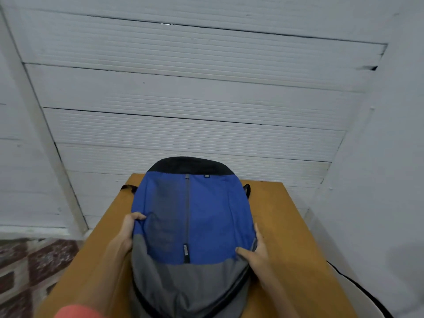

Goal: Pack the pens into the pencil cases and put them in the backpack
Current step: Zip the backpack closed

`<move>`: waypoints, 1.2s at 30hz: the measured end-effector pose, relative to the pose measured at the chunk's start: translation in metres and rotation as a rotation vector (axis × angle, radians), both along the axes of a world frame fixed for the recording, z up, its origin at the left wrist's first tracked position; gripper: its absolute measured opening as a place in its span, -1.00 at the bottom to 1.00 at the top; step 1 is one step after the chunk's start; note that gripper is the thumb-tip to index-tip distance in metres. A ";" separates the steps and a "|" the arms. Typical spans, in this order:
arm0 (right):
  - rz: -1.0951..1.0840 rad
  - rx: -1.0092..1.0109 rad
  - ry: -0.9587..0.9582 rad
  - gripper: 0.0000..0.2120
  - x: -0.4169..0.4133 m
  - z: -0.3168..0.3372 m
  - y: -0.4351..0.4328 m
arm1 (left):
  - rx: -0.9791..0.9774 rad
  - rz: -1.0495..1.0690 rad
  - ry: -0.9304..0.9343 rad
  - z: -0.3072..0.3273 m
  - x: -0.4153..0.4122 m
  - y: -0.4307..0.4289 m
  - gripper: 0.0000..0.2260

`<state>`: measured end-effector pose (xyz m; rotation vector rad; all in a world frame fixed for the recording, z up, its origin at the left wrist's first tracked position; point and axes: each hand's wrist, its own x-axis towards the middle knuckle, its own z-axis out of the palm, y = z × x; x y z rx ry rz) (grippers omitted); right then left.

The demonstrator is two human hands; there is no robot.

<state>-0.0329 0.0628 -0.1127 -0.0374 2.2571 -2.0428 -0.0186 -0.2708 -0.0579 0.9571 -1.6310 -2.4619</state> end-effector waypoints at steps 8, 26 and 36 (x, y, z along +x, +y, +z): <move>-0.004 0.000 0.000 -0.17 -0.003 0.000 0.000 | -0.340 -0.090 0.083 0.014 -0.008 -0.013 -0.49; -0.011 -0.045 -0.031 -0.18 -0.001 0.000 -0.001 | -0.253 -0.180 0.183 0.018 -0.017 0.026 -0.49; -0.107 -0.081 -0.080 -0.29 -0.003 0.005 -0.006 | -0.417 -0.086 0.126 0.001 0.002 0.006 -0.48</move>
